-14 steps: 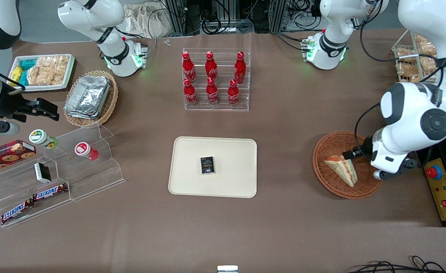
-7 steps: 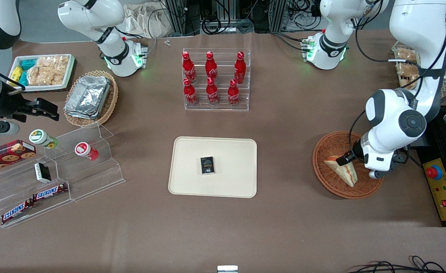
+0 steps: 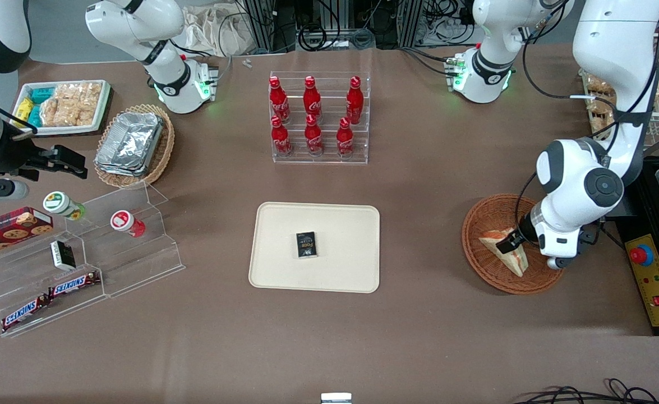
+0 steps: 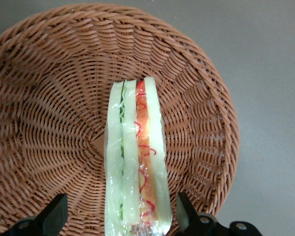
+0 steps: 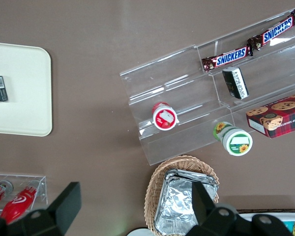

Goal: Place sandwich from basket to tray
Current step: 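Lower the left gripper and close it on the sandwich, then lift the sandwich and carry it toward the cream tray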

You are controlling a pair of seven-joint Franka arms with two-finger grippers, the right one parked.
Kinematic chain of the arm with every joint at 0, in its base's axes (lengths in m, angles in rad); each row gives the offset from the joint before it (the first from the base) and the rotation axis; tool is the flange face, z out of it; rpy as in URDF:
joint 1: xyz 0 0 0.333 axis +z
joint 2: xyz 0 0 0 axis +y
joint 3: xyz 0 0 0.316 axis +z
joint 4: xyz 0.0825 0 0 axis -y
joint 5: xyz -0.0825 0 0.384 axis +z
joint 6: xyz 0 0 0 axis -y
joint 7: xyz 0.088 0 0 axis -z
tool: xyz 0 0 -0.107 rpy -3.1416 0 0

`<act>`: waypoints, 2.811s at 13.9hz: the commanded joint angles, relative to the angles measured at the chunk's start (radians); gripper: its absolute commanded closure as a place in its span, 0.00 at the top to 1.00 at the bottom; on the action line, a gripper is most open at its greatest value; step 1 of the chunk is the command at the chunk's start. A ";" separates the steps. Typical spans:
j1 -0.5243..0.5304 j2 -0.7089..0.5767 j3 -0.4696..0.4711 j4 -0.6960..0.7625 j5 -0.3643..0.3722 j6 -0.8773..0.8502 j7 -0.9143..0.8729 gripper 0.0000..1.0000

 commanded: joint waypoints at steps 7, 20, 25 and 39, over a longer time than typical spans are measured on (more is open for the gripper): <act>0.025 0.064 -0.001 -0.004 -0.001 0.093 -0.008 0.52; 0.014 -0.125 -0.038 0.348 -0.019 -0.697 0.162 0.09; 0.008 -0.119 -0.102 0.470 -0.030 -0.867 0.460 0.09; -0.273 0.180 -0.287 0.482 0.056 -0.309 0.135 0.14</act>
